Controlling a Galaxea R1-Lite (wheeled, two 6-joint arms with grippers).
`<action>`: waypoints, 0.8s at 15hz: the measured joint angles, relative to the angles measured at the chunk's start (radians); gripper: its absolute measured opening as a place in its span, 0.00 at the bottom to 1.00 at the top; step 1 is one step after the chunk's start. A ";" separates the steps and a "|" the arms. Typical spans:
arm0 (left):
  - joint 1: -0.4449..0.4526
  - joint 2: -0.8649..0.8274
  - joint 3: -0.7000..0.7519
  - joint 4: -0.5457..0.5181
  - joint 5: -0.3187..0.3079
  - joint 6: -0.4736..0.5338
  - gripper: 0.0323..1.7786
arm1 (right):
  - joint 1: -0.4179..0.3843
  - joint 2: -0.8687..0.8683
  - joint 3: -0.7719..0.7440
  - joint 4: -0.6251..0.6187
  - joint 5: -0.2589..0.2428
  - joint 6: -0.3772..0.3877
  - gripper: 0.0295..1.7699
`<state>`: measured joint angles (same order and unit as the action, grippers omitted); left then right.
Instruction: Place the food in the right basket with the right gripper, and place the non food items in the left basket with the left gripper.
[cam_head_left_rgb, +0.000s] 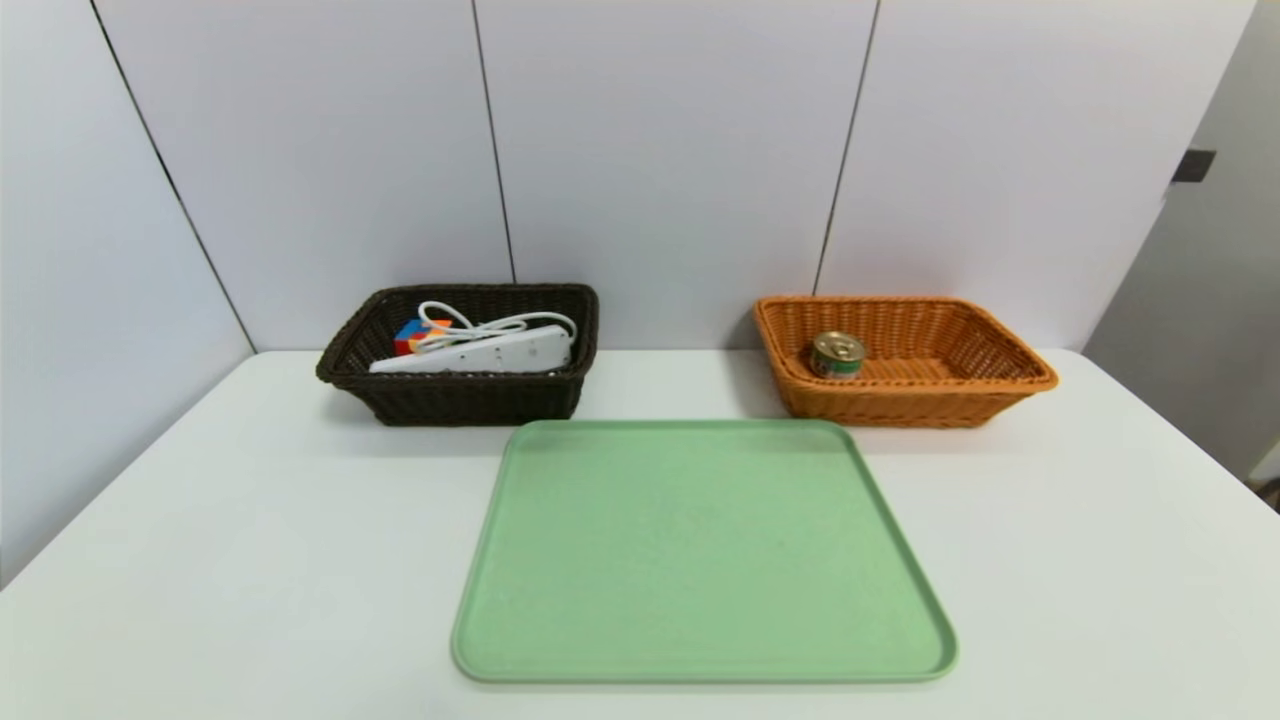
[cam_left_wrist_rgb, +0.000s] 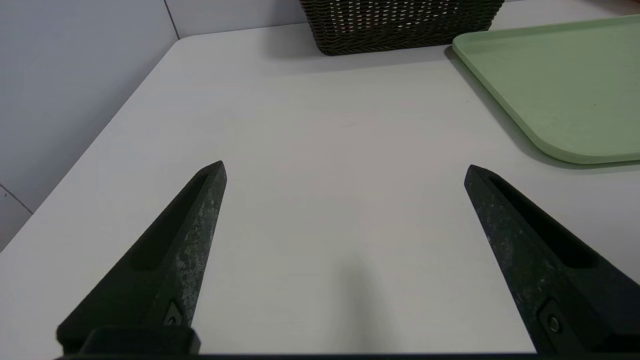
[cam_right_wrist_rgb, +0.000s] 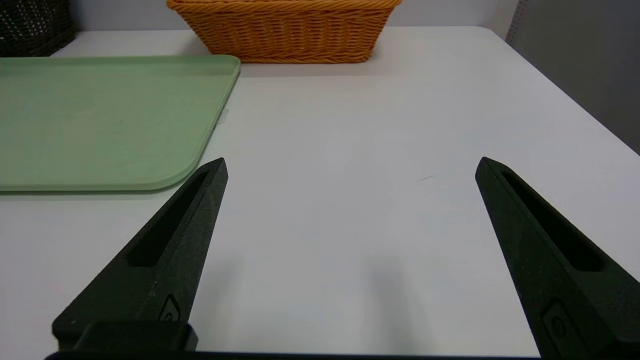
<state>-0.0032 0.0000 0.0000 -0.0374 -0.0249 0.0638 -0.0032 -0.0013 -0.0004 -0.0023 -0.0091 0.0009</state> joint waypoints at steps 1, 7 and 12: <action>0.000 0.000 0.000 0.000 0.001 0.000 0.95 | 0.000 0.000 0.000 0.002 0.000 -0.010 0.97; 0.000 0.000 0.000 0.001 -0.001 0.002 0.95 | 0.000 0.000 0.000 0.004 0.055 -0.188 0.97; 0.000 0.000 0.000 0.001 -0.003 0.006 0.95 | 0.000 0.000 0.000 0.003 0.050 -0.181 0.97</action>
<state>-0.0032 0.0000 0.0000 -0.0368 -0.0274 0.0700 -0.0032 -0.0013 0.0000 0.0009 0.0413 -0.1802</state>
